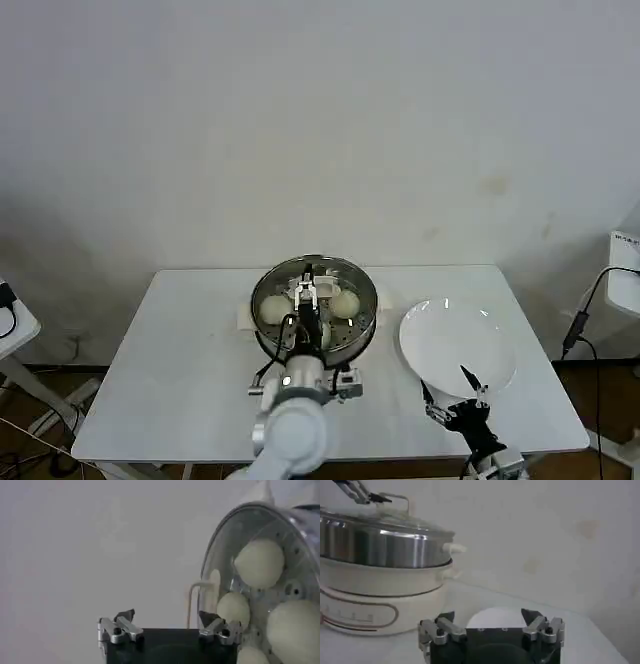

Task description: Take steamed baozi put them in steamer then cover it.

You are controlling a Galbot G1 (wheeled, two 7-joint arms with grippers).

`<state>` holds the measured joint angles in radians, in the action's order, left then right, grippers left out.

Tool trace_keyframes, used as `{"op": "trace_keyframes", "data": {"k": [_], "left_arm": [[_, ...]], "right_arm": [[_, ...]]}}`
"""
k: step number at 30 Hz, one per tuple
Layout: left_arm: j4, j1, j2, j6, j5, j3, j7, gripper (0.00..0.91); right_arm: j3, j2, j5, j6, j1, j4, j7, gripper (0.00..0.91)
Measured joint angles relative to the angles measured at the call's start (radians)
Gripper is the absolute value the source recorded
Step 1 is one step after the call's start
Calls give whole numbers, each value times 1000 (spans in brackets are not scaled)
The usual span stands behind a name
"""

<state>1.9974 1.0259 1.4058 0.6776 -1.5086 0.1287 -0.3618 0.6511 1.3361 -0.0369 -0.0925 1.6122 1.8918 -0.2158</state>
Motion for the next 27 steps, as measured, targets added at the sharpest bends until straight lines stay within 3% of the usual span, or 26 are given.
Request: {"op": "trace_keyframes", "data": {"k": [8, 20, 27], "left_arm": [[128, 123, -54, -86, 254, -122, 144, 907], [87, 377, -74, -465, 1039, -588, 383, 907], [70, 496, -71, -599, 1406, -775, 455, 907]], "right_arm": [[6, -10, -21, -17, 6, 4, 4, 907], [20, -27, -55, -31, 29, 43, 6, 907], [34, -36, -74, -32, 37, 66, 3, 907]]}}
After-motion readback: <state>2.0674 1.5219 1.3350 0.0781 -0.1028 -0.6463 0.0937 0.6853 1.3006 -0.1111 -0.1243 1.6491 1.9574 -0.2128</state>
